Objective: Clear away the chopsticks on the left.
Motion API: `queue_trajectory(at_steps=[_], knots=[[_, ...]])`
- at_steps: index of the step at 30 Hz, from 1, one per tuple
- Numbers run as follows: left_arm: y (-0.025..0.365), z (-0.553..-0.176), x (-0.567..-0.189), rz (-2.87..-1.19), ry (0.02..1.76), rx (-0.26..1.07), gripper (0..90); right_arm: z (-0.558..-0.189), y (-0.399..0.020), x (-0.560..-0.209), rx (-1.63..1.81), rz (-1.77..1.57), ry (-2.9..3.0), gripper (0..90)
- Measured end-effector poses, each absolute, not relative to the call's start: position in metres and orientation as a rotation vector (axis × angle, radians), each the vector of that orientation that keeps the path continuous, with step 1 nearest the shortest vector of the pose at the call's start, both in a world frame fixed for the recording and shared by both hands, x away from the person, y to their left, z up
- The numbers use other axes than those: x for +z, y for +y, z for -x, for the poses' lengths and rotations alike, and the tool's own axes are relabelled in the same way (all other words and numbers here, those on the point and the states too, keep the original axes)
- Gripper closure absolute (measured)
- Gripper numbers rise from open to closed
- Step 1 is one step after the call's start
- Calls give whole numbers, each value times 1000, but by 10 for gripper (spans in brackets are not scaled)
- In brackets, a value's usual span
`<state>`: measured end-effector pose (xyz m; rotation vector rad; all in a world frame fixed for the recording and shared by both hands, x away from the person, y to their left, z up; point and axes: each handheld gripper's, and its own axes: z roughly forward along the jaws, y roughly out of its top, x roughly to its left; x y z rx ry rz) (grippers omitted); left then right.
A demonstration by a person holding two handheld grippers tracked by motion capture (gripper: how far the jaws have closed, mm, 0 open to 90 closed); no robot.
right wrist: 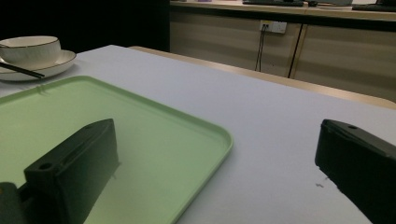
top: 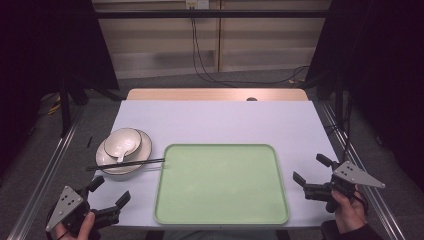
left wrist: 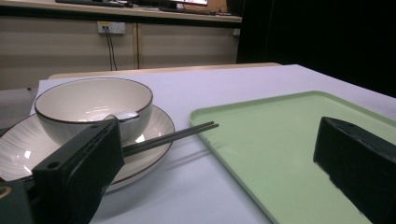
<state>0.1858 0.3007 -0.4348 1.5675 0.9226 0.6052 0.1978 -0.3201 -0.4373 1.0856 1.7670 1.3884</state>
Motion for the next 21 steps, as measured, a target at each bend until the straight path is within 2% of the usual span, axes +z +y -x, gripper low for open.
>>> queue_trajectory(at_steps=[12,14,21], knots=[[301,-191,-430,-1628,909,530,18,-197,-316,-438,1405,-1053,1819,0],[304,-191,-427,-1610,910,532,22,-198,-316,-438,1408,-1052,1820,0],[320,-195,-426,-1710,896,553,30,-200,-316,-438,1405,-1062,1828,0]])
